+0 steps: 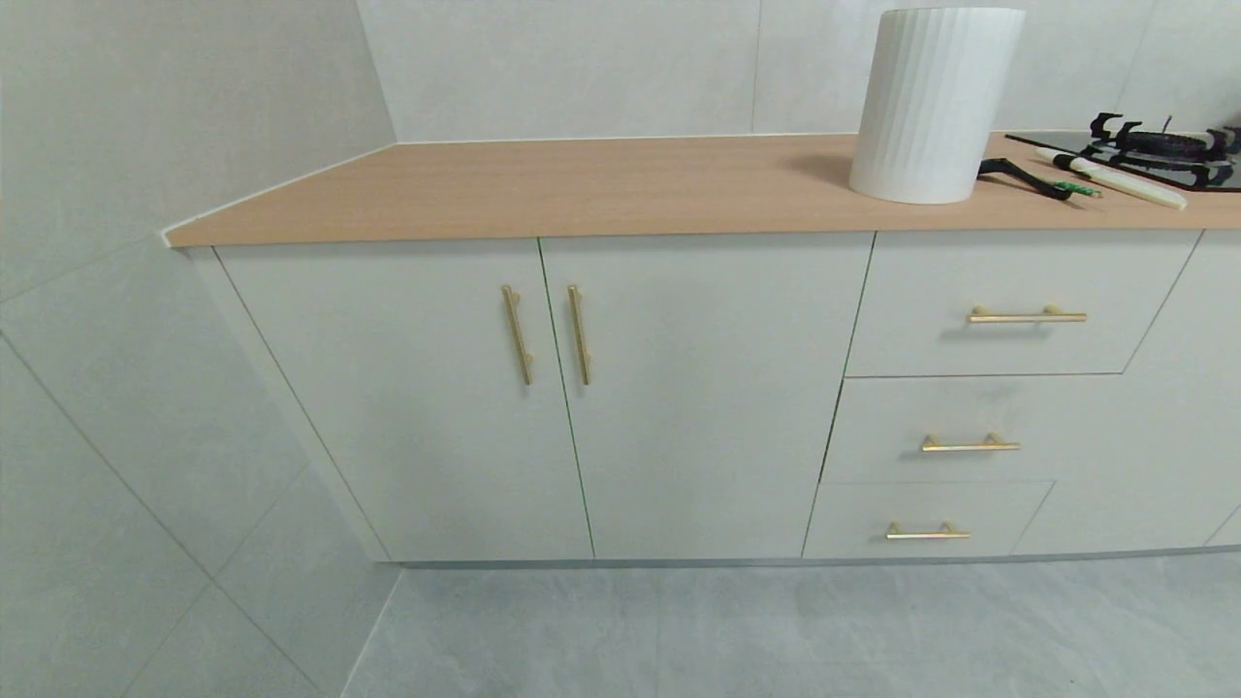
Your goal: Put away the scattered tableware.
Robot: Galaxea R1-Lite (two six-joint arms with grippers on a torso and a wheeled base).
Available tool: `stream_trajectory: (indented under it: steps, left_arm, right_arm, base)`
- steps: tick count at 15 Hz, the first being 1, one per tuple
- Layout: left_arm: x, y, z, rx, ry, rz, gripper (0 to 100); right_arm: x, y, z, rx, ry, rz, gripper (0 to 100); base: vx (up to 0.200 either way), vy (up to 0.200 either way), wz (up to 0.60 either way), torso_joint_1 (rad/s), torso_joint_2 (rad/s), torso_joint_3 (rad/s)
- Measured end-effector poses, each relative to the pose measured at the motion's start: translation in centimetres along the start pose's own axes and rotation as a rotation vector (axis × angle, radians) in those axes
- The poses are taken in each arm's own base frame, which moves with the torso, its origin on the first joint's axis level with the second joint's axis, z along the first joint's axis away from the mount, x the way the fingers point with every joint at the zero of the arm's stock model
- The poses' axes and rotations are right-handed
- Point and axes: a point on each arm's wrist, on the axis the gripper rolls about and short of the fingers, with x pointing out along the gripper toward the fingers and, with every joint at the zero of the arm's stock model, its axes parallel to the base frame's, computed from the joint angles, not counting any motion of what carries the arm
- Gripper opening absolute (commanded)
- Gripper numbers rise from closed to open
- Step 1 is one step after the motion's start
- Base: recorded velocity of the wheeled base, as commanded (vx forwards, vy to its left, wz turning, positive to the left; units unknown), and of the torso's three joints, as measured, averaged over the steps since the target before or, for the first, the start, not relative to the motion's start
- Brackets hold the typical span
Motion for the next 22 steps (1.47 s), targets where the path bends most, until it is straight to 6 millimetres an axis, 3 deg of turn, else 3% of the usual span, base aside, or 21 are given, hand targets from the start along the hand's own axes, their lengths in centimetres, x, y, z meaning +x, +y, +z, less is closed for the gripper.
stream_trajectory:
  steps: [2, 4, 9, 11, 15, 18, 21, 22]
  left_arm:
    - [-0.4, -0.2, -0.1, -0.019, -0.011, 0.067, 100]
    - [-0.7, -0.7, -0.8, -0.013, -0.011, 0.120, 100]
    - [1.0, -1.9, -5.1, -0.041, -0.042, 0.156, 100]
    - [1.9, -2.4, -6.6, -0.075, -0.080, 0.067, 100]
    - [2.1, -3.1, -7.8, -0.101, -0.032, -0.131, 100]
    - [2.2, -3.2, -8.2, -0.068, -0.008, -0.177, 100]
    - [2.1, -3.2, -8.1, -0.079, -0.010, -0.190, 100]
    - [2.1, -3.2, -8.1, -0.079, -0.010, -0.190, 100]
  right_arm:
    - [-0.6, 0.0, -0.4, -0.005, -0.016, -0.061, 100]
    - [-1.0, 0.3, -2.3, -0.032, 0.000, -0.081, 100]
    - [-0.9, 1.0, -7.6, -0.021, 0.069, -0.061, 100]
    - [-1.0, 1.2, -8.6, -0.036, 0.140, 0.012, 100]
    - [-1.0, 1.4, -9.0, -0.036, 0.166, 0.109, 100]
    - [-1.1, 1.6, -9.0, -0.031, 0.164, 0.191, 100]
    - [-1.3, 2.1, -9.4, -0.021, 0.204, 0.458, 100]
    - [-1.4, 2.2, -9.5, -0.020, 0.212, 0.477, 100]
  base:
    - [0.000, 0.000, 0.00, 0.000, 0.00, 0.000]
    - [0.000, 0.000, 0.00, 0.000, 0.00, 0.000]
    - [0.000, 0.000, 0.00, 0.000, 0.00, 0.000]
    - [0.000, 0.000, 0.00, 0.000, 0.00, 0.000]
    - [0.000, 0.000, 0.00, 0.000, 0.00, 0.000]
    - [0.000, 0.000, 0.00, 0.000, 0.00, 0.000]
    - [0.000, 0.000, 0.00, 0.000, 0.00, 0.000]
    - [0.000, 0.000, 0.00, 0.000, 0.00, 0.000]
